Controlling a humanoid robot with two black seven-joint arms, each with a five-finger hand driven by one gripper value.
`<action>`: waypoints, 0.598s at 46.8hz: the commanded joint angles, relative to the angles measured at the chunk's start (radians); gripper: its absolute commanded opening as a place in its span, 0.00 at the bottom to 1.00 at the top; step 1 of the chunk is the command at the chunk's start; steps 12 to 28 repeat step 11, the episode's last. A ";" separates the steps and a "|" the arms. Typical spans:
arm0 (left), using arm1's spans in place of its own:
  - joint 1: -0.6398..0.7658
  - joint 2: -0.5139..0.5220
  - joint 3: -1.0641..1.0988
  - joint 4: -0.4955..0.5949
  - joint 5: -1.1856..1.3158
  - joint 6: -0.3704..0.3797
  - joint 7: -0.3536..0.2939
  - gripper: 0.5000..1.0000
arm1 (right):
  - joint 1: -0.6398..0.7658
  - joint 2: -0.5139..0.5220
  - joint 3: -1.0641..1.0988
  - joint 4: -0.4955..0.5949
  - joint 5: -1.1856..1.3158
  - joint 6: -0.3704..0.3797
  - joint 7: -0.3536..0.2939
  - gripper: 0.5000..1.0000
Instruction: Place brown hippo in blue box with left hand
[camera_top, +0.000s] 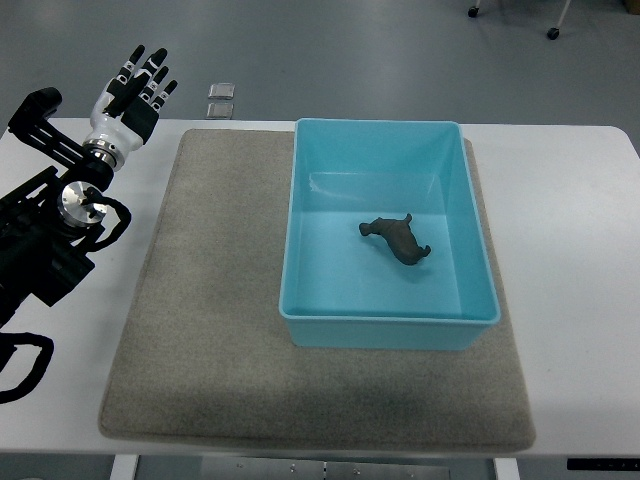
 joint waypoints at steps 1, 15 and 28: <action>0.000 -0.005 0.001 0.000 0.000 0.000 0.000 0.99 | 0.000 0.000 0.002 0.001 0.003 0.002 0.000 0.87; 0.003 -0.005 0.001 0.000 0.000 0.000 -0.002 0.99 | 0.000 0.000 -0.002 0.013 -0.005 0.014 -0.003 0.87; 0.003 -0.005 0.001 0.000 0.000 0.000 -0.002 0.99 | 0.000 0.000 -0.002 0.013 -0.005 0.014 -0.003 0.87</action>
